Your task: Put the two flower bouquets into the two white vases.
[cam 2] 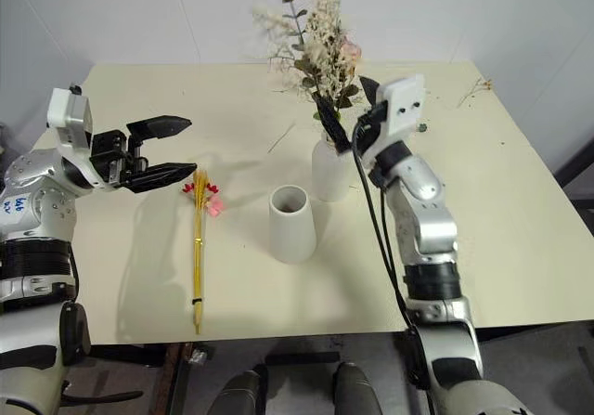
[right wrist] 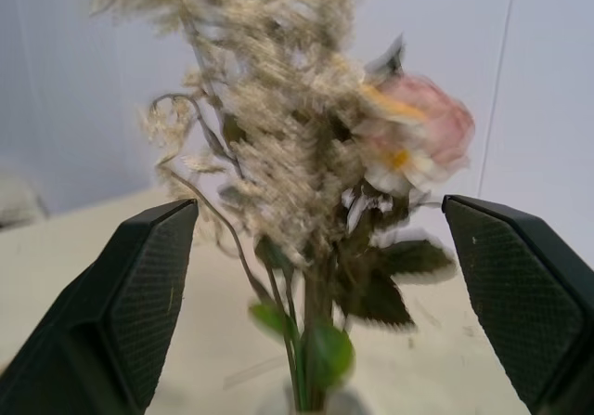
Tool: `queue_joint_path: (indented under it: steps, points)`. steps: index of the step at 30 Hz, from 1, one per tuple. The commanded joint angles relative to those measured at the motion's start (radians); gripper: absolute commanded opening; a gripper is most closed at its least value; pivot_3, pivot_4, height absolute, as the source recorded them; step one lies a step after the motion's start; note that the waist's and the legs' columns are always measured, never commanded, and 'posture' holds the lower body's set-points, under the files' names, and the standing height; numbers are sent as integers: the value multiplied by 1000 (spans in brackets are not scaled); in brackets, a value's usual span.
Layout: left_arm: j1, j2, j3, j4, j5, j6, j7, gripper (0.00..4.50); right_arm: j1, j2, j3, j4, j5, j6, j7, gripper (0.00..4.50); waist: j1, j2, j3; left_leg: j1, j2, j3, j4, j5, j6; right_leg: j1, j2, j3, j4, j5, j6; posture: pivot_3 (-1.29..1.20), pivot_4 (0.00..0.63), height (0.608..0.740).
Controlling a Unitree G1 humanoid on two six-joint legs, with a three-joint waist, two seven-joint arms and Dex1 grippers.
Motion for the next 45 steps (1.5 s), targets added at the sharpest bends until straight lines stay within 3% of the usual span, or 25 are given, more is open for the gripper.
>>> queue_joint_path:
  steps: [1,11,17,21,29,34,40,45]
  points:
    - [-17,-1,6,-9,-13,-20,4,4500,51,-87,-13,-202,69,135,45,4470,0,0,0,0,0,0,1,0,0,0,0,0,-1,0,0,0,150,740]
    - [-27,-21,9,0,13,-43,108,4500,177,-394,-134,-394,275,403,217,4470,8,0,0,0,0,0,3,0,0,1,0,0,-2,0,-1,0,150,740]
    - [62,-30,28,-159,35,35,352,4500,241,-570,-217,-419,484,474,490,4470,19,-1,0,0,0,0,3,0,1,2,-1,0,-3,0,0,0,150,740]
    - [160,-41,47,-333,31,123,526,4500,278,-654,-240,-384,544,478,638,4470,24,-1,0,0,0,0,4,-1,1,4,0,0,-4,0,0,0,150,740]
    - [334,-85,47,-657,67,387,910,4500,265,-703,-218,-281,528,452,757,4470,24,-1,0,2,0,0,9,-1,1,9,-1,0,-9,0,0,0,150,740]
    - [359,-99,17,-810,53,773,1114,4500,240,-698,-193,-226,486,417,783,4470,25,-1,0,1,0,0,10,-1,1,10,-1,0,-12,1,-1,0,150,740]
    - [372,-253,76,-969,19,1007,1287,4500,202,-707,-165,-156,449,404,826,4470,27,-1,0,1,-1,0,10,-2,1,10,-1,0,-13,2,2,0,150,740]
    - [328,-322,103,-1026,59,1211,1396,4500,168,-710,-145,-105,425,398,866,4470,25,-1,0,1,-1,0,10,-2,0,10,-1,0,-13,2,2,0,150,740]
